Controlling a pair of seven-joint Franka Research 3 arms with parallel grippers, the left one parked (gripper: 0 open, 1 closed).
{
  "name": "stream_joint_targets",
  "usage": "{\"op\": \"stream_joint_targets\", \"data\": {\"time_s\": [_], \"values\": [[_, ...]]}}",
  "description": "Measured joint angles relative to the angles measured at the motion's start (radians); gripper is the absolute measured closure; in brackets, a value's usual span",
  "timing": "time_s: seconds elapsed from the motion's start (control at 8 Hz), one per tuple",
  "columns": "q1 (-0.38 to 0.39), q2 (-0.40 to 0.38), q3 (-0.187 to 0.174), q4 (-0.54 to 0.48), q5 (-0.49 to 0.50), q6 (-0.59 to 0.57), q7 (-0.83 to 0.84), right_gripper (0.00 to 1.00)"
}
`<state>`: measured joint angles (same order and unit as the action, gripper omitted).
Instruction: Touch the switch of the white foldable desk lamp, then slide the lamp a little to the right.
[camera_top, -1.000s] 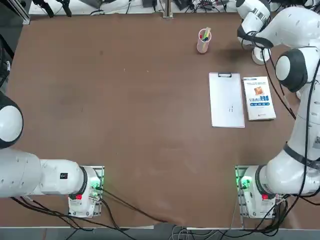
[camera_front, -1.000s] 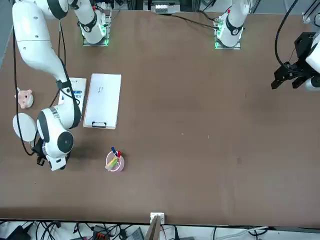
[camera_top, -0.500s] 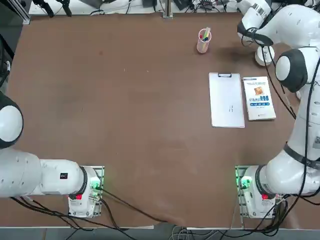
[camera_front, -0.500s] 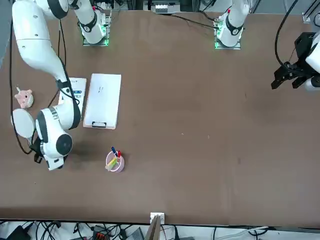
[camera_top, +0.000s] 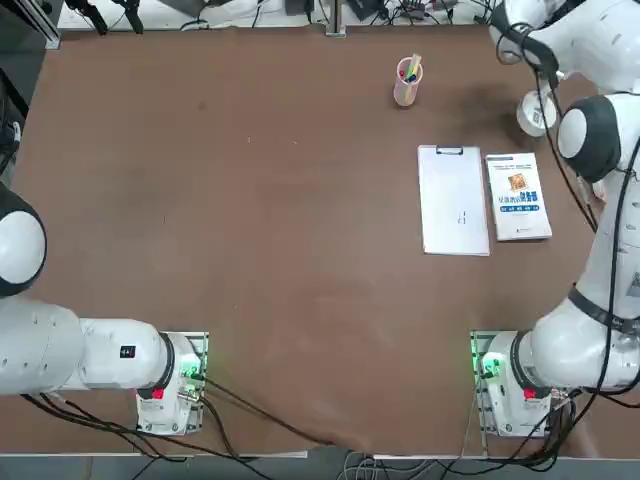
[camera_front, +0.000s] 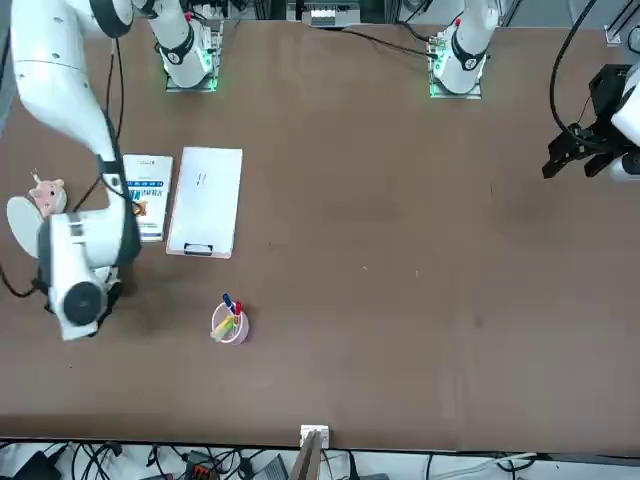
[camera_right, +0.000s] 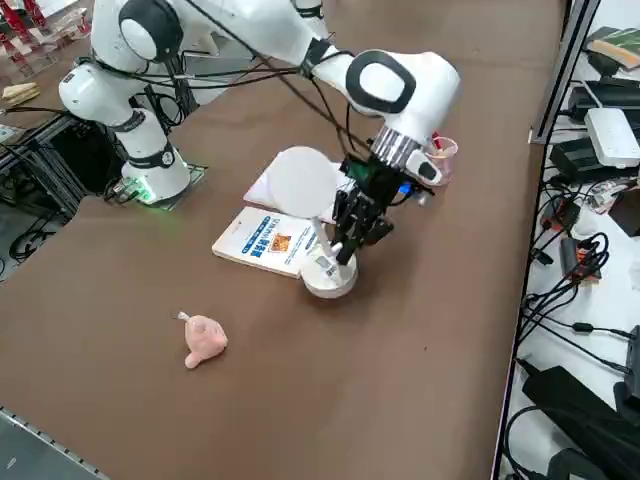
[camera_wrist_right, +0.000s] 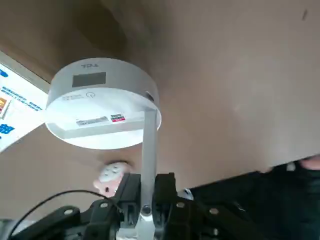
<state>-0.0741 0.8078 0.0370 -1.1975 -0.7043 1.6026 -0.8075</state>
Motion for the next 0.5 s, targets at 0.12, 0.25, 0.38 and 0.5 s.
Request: {"op": "stream_joint_targets", "data": {"time_s": [0.12, 0.25, 0.38, 0.5], "values": [[-0.049, 0.0, -0.001, 0.005, 0.033, 0.0, 0.005, 0.85], [-0.089, 0.0, -0.001, 0.006, 0.053, 0.001, 0.02, 0.85], [-0.114, 0.003, -0.001, 0.006, 0.06, 0.001, 0.054, 0.85], [-0.119, 0.008, 0.0, 0.005, 0.06, 0.0, 0.104, 0.85]]}}
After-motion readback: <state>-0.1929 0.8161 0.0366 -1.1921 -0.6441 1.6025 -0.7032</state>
